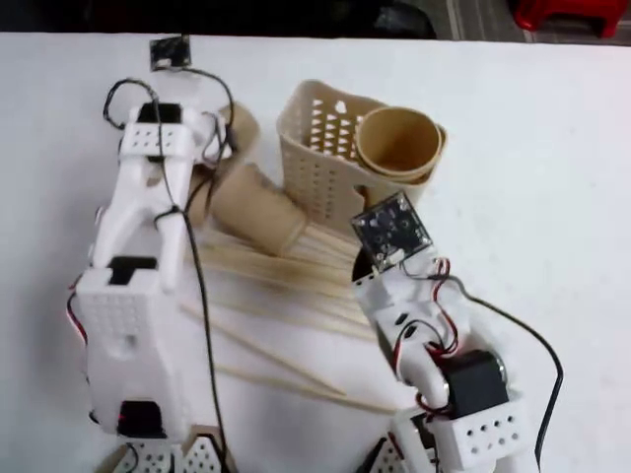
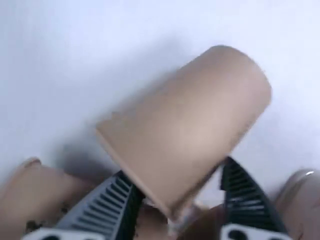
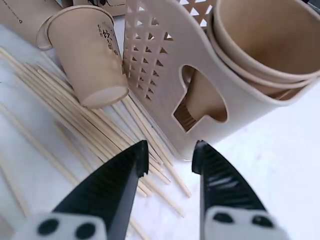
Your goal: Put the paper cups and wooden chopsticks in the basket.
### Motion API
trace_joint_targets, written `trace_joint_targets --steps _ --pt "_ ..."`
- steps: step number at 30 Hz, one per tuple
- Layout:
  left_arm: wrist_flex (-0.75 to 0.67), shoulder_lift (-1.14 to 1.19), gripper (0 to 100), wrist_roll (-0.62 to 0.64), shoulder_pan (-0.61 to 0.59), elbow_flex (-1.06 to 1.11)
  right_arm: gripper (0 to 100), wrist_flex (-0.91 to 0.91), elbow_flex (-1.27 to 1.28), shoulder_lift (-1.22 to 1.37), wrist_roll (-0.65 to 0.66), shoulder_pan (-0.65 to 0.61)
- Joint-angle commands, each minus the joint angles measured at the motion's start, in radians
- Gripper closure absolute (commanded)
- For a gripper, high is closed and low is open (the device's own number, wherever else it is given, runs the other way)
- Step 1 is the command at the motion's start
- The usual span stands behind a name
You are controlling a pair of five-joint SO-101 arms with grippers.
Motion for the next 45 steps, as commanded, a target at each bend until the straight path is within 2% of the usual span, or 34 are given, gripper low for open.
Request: trace_joint_targets --steps 1,4,12,19,24,31,35,41,45 --pt "-0.014 -0.007 90 0.006 0.041 -0.112 85.0 -0.021 -0.005 -0.013 -0.011 0.007" --pt "-0.017 -0.005 98 0.006 0.058 -0.129 85.0 -0.021 -0.005 -0.013 -0.011 0.007" --pt "-0.008 -0.019 98 0.006 0.047 -0.138 85.0 -0.021 -0.005 -0.018 -0.011 0.01" --pt "0.143 -0.15 98 -0.008 0.016 -0.222 85.0 -0.021 -0.011 -0.024 -0.011 0.076" --pt "0.249 -0.28 98 -0.138 0.019 -0.288 85.0 -0.018 -0.012 -0.11 -0.06 0.139" --pt "0.368 -0.441 98 -0.339 0.028 -0.377 85.1 -0.024 0.018 -0.32 -0.091 0.305" --pt "0.456 -0.519 98 -0.459 0.104 -0.466 85.1 -0.102 0.08 -0.361 -0.13 0.366" --pt "0.623 -0.57 98 -0.583 0.3 -0.586 85.1 -0.17 0.11 -0.364 -0.224 0.51" --pt "0.658 -0.575 98 -0.632 0.415 -0.572 85.1 -0.193 0.117 -0.364 -0.267 0.579"
